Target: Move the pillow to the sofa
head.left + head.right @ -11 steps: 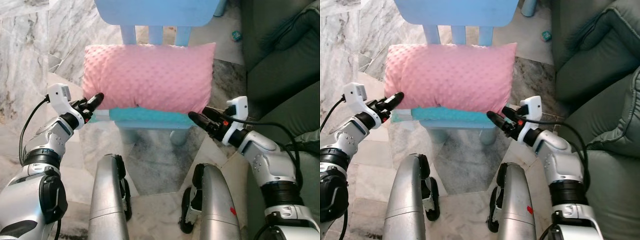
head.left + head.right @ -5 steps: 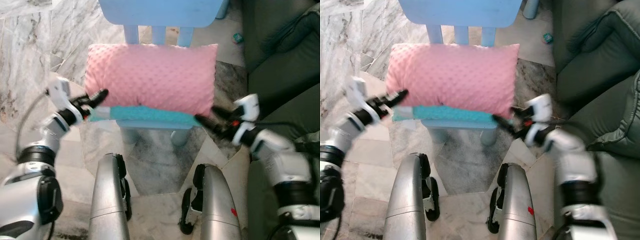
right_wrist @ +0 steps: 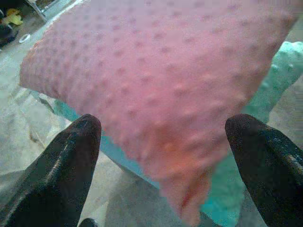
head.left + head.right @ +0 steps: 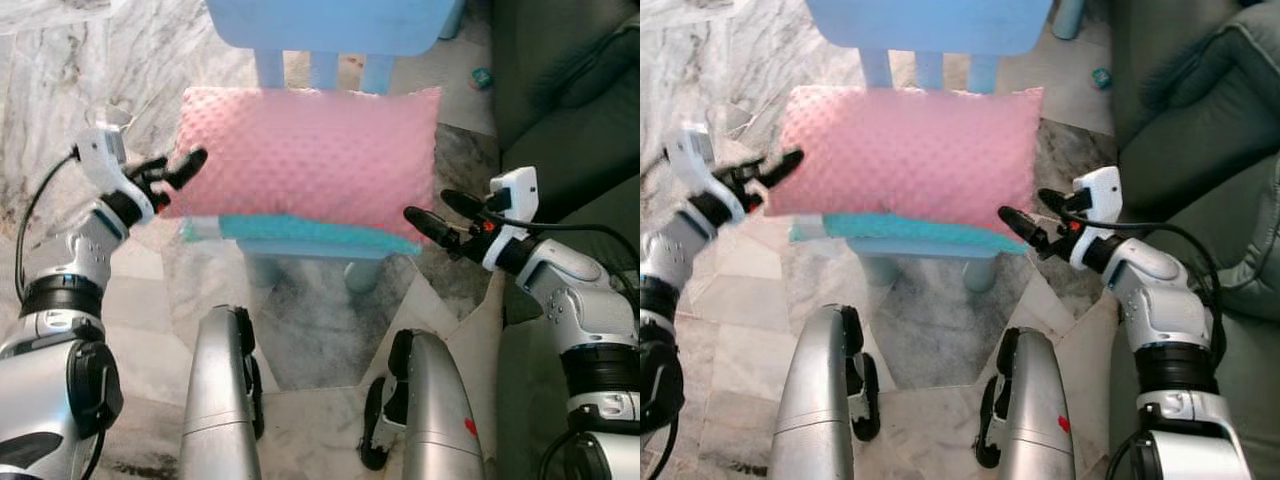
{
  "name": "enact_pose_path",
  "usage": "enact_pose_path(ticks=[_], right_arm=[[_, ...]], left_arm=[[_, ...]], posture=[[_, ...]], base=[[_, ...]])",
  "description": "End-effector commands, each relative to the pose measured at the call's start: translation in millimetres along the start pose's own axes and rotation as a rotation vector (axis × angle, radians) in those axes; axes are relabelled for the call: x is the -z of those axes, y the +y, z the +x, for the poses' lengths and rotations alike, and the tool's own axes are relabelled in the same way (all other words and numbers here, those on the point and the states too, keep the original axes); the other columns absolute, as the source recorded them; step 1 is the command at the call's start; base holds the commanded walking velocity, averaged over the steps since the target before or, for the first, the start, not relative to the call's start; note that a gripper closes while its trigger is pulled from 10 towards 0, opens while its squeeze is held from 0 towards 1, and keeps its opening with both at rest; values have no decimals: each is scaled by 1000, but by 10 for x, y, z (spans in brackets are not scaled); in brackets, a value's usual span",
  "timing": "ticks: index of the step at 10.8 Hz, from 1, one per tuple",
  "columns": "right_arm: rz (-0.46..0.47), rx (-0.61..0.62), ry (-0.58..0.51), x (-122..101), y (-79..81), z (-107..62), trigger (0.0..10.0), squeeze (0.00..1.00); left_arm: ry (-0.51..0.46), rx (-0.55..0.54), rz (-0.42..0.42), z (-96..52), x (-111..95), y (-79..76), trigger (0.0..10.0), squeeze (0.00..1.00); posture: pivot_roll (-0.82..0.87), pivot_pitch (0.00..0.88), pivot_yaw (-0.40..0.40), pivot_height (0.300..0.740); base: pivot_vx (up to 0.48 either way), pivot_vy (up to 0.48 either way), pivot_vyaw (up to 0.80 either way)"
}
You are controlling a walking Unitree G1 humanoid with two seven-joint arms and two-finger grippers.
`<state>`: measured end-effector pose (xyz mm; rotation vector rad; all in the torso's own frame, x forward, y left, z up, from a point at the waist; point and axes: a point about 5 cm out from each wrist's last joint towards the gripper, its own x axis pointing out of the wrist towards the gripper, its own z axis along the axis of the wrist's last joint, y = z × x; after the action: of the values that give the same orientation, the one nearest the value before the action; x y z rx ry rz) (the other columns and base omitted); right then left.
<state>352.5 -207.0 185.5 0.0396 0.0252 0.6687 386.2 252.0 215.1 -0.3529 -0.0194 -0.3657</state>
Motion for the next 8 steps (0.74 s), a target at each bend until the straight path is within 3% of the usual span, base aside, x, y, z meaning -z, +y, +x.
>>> enact_pose_path(ticks=[1,3,7,8], right_arm=[[-1,27,17,64,-43,-54,10000,1000],[-18,56,8,54,-64,-28,10000,1000],[-58,153,11,54,-194,37,10000,1000],[-73,199,20,54,-261,66,10000,1000]], left_arm=[[-28,-50,25,-53,-112,86,10000,1000],[-2,-130,57,-102,-88,189,10000,1000],[104,-255,80,-164,191,318,10000,1000],[123,-283,89,-148,256,312,10000,0]], posture=[[-73,430,10,571],[-69,425,12,571],[-70,442,13,571],[-80,452,11,571]], base=[[0,0,0],[0,0,0],[0,0,0],[0,0,0]])
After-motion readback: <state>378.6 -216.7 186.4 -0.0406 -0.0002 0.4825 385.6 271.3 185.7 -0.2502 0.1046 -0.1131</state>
